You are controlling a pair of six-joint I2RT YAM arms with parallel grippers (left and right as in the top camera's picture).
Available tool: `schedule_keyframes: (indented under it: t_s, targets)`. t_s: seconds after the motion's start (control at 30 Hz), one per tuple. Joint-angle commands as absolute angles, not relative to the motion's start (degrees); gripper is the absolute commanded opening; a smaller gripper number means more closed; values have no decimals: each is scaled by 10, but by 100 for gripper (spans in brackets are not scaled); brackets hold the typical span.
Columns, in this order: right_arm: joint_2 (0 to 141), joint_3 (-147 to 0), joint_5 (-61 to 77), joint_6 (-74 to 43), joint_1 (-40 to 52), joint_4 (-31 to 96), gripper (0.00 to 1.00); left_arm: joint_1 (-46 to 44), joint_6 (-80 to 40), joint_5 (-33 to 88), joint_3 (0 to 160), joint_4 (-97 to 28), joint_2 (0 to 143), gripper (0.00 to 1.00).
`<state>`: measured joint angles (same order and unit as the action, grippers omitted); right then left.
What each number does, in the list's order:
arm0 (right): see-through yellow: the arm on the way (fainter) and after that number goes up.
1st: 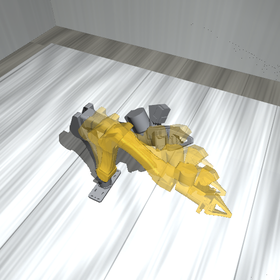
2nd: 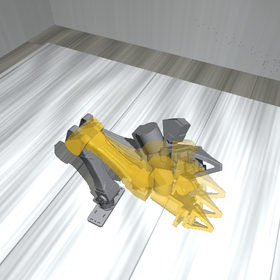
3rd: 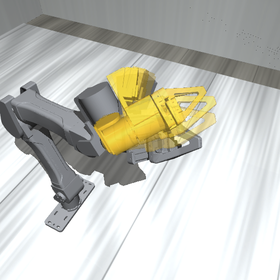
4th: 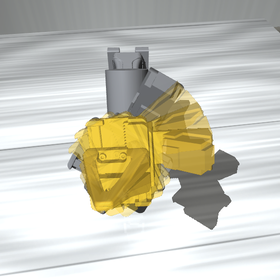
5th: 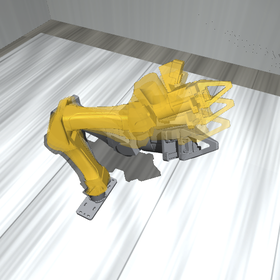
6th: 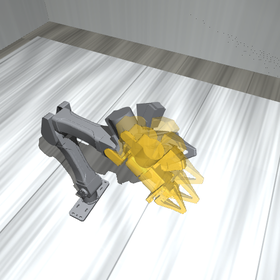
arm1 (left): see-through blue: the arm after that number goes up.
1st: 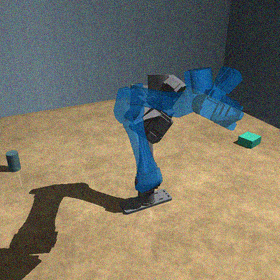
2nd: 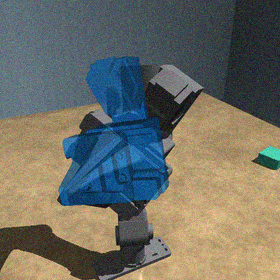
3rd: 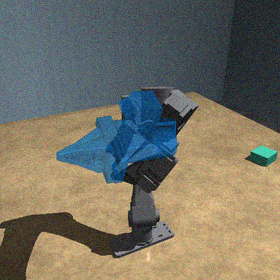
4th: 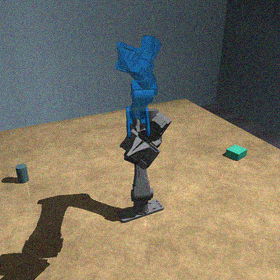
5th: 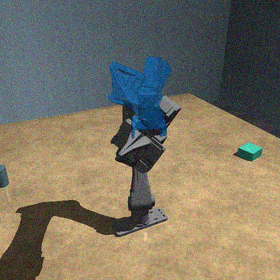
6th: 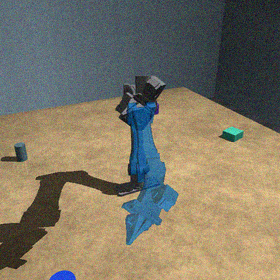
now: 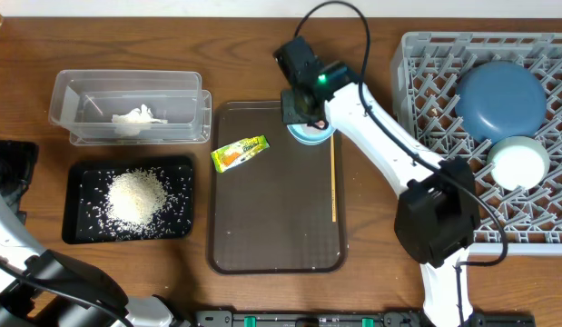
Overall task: Sort waste into correct bins and load items into the dishwasher rack
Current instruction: 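Carry the pink cup into the rack and release it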
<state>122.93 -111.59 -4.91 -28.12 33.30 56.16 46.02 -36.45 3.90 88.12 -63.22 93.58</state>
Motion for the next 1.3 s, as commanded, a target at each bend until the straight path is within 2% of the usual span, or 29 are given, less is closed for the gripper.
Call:
schedule_keyframes:
  t_s: [0.0,0.17,0.23,0.43,0.6,0.8,0.97,1.13,1.27]
  targets:
    - [1215,-1198,-58,-282,312,604,1,462,-372,34,892,-636,926,96]
    - [1188,-1313,-39,-269,239,698,1,462,-372,34,892,-636,926,96]
    - [1175,-1354,11,-240,176,731,1,462,-372,34,892,-636,926,96]
    - [1155,-1375,249,-169,-56,779,1,462,-372,34,892,-636,926,96]
    - [1155,-1332,439,-97,-245,765,1,462,-372,34,892,-636,926,96]
    - [1155,-1231,606,-52,-402,691,1,462,-372,34,892,-636,926,96]
    - [1155,-1100,728,-58,-474,551,1,462,-372,34,892,-636,926,96]
    - [1155,-984,803,-170,-511,359,1,462,-372,34,892,-636,926,96]
    - [1155,-922,809,-223,-516,289,1,462,-372,34,892,-636,926,96]
